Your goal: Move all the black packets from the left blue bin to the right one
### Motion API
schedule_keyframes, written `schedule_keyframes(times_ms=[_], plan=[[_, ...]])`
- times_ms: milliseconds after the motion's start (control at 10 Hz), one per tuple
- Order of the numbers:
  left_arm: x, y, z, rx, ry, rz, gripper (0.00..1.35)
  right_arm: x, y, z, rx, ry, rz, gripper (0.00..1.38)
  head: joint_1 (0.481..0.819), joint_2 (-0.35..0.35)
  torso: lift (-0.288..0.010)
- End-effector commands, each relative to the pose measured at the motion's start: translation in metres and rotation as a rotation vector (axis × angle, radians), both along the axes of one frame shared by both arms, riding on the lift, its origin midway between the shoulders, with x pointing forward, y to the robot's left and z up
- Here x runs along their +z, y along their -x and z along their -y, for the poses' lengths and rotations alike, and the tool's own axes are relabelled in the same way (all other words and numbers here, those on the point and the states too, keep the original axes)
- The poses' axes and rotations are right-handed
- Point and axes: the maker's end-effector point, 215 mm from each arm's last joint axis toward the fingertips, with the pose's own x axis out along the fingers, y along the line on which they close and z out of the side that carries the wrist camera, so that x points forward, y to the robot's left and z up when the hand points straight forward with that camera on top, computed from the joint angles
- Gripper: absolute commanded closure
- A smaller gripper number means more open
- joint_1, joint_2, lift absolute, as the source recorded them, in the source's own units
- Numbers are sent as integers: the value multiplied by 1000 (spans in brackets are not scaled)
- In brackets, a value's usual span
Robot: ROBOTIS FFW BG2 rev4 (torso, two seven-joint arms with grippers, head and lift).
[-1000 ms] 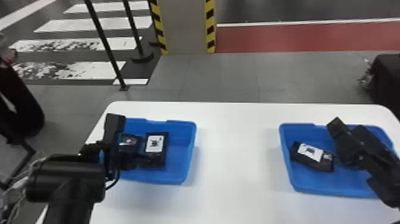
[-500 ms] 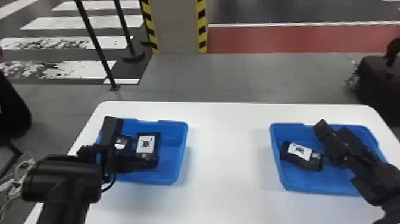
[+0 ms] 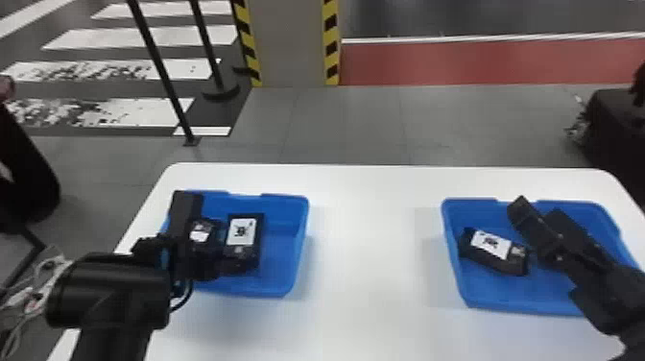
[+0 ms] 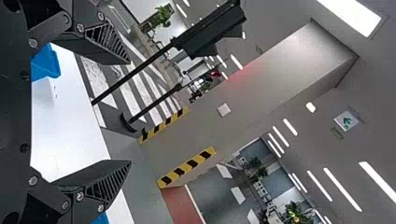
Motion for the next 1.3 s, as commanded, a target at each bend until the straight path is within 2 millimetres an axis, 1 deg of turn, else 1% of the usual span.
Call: schedule_keyframes(times_ms=[0, 100, 200, 400, 500, 600, 700, 800, 900, 1000, 1100, 1200], plan=[[-13, 3, -3, 10, 5, -31, 236, -3, 0, -2, 6, -9, -7, 288, 695, 125, -110], [-21, 7, -5, 18, 6, -52, 321, -4, 1, -2, 7, -9, -8, 288, 695, 130, -110], [-24, 8, -8, 25, 2, -60, 452, -5, 1, -3, 10, -12, -11, 288, 695, 134, -110], [-20, 5, -4, 21, 22, -42, 825, -6, 2, -3, 11, -12, -14, 288, 695, 139, -110], [-14, 0, 2, -8, 32, -8, 820, -6, 2, -4, 13, -13, -16, 288, 695, 139, -110], [5, -12, 18, -67, 65, 81, 820, -6, 2, -4, 15, -13, -17, 288, 695, 132, -110], [14, -11, 27, -97, 90, 119, 820, -8, 3, -6, 22, -14, -21, 288, 695, 120, -110], [16, -6, 31, -118, 89, 118, 822, -11, 3, -6, 24, -15, -27, 291, 695, 111, -110], [11, 1, 30, -120, 81, 98, 1256, -11, 4, -7, 25, -17, -29, 295, 695, 101, -110], [16, 8, 27, -107, 83, 123, 1190, -12, 3, -7, 27, -18, -29, 295, 695, 98, -110], [40, 15, 40, -136, 108, 184, 1213, -12, 3, -9, 30, -19, -30, 297, 695, 100, -110], [76, 31, 62, -192, 143, 251, 1213, -14, 4, -12, 43, -23, -38, 302, 695, 99, -110]])
